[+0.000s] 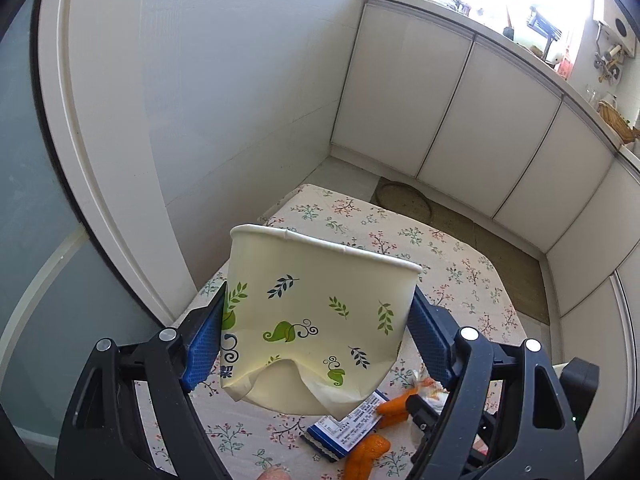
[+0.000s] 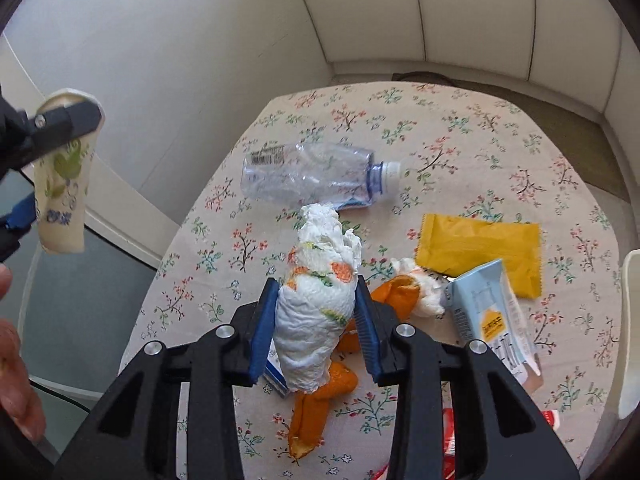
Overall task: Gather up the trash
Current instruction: 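Carry the paper cup and tissue over the white bin and open both tools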
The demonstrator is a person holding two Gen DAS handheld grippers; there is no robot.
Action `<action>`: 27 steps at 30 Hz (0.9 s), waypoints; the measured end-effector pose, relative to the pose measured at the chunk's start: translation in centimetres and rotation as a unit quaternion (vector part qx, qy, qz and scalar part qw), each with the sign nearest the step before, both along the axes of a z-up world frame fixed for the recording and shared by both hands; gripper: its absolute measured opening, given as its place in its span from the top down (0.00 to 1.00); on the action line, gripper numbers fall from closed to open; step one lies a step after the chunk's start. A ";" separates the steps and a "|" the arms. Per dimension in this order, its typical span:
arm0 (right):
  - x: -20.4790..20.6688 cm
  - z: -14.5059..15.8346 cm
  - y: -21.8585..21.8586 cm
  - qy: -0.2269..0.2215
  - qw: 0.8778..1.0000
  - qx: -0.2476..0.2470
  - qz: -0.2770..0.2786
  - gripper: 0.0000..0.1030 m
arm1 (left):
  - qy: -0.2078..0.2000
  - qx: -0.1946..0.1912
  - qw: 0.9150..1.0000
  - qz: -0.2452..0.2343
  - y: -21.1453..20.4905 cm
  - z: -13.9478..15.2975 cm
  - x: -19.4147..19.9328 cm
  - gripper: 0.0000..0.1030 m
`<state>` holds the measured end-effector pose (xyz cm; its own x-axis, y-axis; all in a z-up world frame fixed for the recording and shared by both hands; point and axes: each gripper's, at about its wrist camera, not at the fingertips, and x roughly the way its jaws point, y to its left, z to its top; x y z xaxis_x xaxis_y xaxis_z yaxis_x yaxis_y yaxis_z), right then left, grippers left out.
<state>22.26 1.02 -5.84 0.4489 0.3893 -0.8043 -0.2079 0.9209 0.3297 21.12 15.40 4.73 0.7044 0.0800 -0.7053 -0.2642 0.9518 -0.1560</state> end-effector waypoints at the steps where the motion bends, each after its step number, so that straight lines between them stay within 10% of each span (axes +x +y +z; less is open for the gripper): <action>1: 0.0 0.7 -0.9 -0.008 1.000 0.004 -0.009 0.64 | -0.002 0.000 1.000 -0.004 -0.5 0.1 -0.1 0.24; 13: -2.3 6.4 -11.9 -0.120 0.984 -0.027 -0.126 0.63 | -0.032 0.002 0.997 -0.074 -7.6 0.9 -0.5 0.24; 27: -5.8 6.4 -27.7 -0.195 0.915 -0.170 -0.308 0.61 | -0.033 0.015 0.985 -0.170 -19.0 -0.9 -0.9 0.24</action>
